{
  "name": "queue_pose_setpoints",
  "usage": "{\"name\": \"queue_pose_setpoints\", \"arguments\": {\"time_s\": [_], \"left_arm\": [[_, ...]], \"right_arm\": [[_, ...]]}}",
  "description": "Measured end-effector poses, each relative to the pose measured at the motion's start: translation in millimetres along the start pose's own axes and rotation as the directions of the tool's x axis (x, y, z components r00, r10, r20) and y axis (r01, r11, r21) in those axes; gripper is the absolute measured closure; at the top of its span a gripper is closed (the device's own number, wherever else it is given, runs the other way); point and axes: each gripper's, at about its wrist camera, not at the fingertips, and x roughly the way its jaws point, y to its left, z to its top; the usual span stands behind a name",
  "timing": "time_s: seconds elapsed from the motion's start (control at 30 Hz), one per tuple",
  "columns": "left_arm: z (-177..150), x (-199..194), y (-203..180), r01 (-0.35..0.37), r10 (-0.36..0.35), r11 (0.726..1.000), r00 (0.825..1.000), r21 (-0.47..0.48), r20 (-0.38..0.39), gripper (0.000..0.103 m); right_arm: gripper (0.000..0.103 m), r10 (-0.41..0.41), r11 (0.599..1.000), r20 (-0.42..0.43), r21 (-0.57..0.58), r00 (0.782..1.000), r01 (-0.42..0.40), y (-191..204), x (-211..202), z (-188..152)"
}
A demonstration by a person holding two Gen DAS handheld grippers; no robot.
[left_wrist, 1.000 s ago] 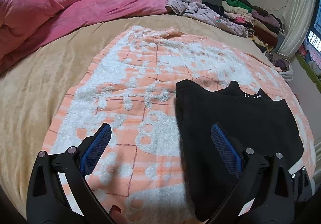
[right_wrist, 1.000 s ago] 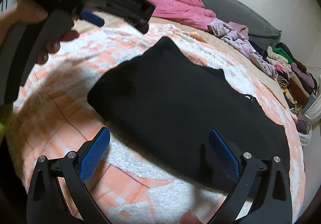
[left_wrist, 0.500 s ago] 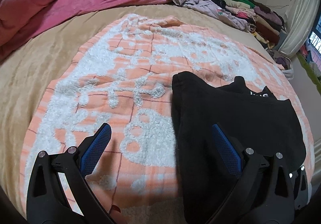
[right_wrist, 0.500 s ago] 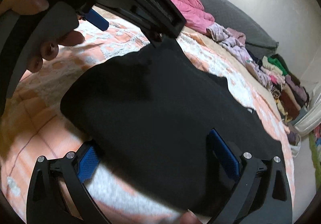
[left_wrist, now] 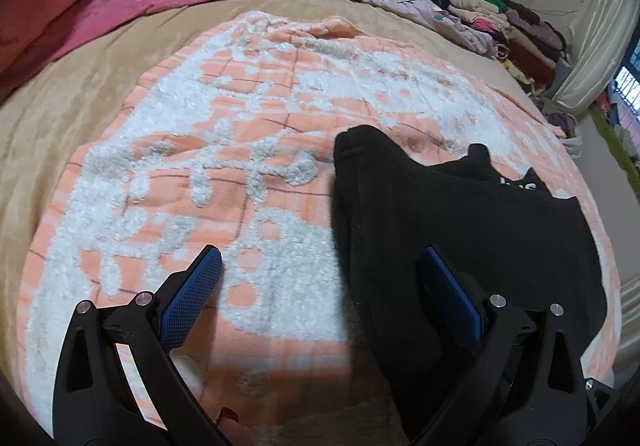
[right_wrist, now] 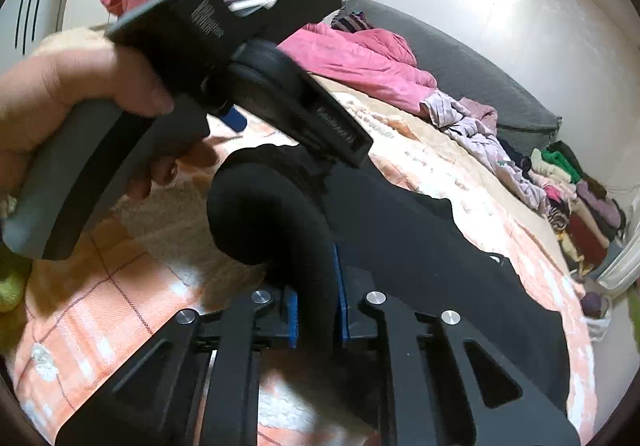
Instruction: Fold small clothes
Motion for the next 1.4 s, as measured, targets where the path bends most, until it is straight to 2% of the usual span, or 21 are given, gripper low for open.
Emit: {"name": "queue_pose_setpoints", "arguments": {"time_s": [0.13, 0.2, 0.3, 0.37, 0.4, 0.47, 0.5, 0.7, 0.83, 1.03, 1.27, 1.37, 1.4], "left_arm": [[-1.5, -1.3, -7.7, 0.083, -0.083, 0.997, 0.997, -0.010, 0.006, 0.010], [-2.9, -0.5, -13.2, 0.137, -0.137, 0.990, 0.991, -0.023, -0.003, 0.017], [-5.2, 2.1, -22.1, 0.222, -0.224, 0.974, 0.974, -0.041, -0.026, 0.031], [-7.0, 2.7, -27.7, 0.267, -0.270, 0.962, 0.962, -0.056, -0.034, 0.051], [-7.7, 3.0, -31.4, 0.289, -0.292, 0.955, 0.956, -0.065, -0.039, 0.056], [-7.9, 0.6, -40.2, 0.285, -0.288, 0.956, 0.957, -0.065, -0.039, 0.075], [-7.4, -2.2, -45.4, 0.276, -0.278, 0.960, 0.960, -0.058, -0.034, 0.077], [2.0, -23.0, -79.6, 0.260, -0.260, 0.965, 0.965, -0.042, 0.006, 0.081], [7.3, -33.5, -118.2, 0.222, -0.223, 0.975, 0.975, 0.019, 0.022, 0.081], [15.3, -38.7, -175.9, 0.203, -0.206, 0.975, 0.978, 0.095, 0.023, 0.081], [12.4, -17.1, -250.5, 0.182, -0.179, 0.962, 0.983, 0.201, -0.032, 0.081], [8.7, -2.8, -278.4, 0.168, -0.159, 0.958, 0.986, 0.233, -0.059, 0.081], [7.4, 3.5, -288.0, 0.159, -0.146, 0.956, 0.987, 0.247, -0.068, 0.081]], "right_arm": [[0.092, 0.017, 1.000, 0.026, 0.024, 1.000, -0.018, -2.7, -8.4, -2.3], [0.092, 0.010, 0.999, 0.044, 0.033, 0.999, -0.011, -4.5, -13.4, -2.7], [0.092, 0.001, 0.999, 0.072, 0.044, 0.997, -0.004, -9.2, -20.4, -4.2], [0.093, 0.003, 0.998, 0.084, 0.060, 0.996, -0.008, -13.4, -23.4, -6.2], [0.093, 0.001, 0.998, 0.088, 0.070, 0.996, -0.007, -15.5, -25.1, -7.5], [0.093, 0.002, 0.996, 0.091, 0.084, 0.996, -0.010, -19.5, -26.4, -9.1], [0.093, -0.006, 0.996, 0.096, 0.090, 0.995, -0.003, -21.7, -28.8, -9.7], [0.094, -0.049, 0.989, 0.127, 0.144, 0.991, 0.031, -47.1, -50.0, -15.4], [0.094, -0.064, 0.975, 0.132, 0.218, 0.989, 0.034, -72.5, -65.0, -24.9], [0.094, -0.097, 0.943, 0.128, 0.328, 0.987, 0.050, -109.5, -87.5, -42.9], [0.094, -0.101, 0.865, 0.074, 0.499, 0.992, 0.051, -155.7, -99.8, -78.2], [0.095, -0.074, 0.806, 0.056, 0.591, 0.996, 0.027, -178.0, -98.8, -98.0], [0.095, -0.046, 0.772, 0.047, 0.635, 0.998, 0.006, -187.4, -95.9, -105.4]]}}
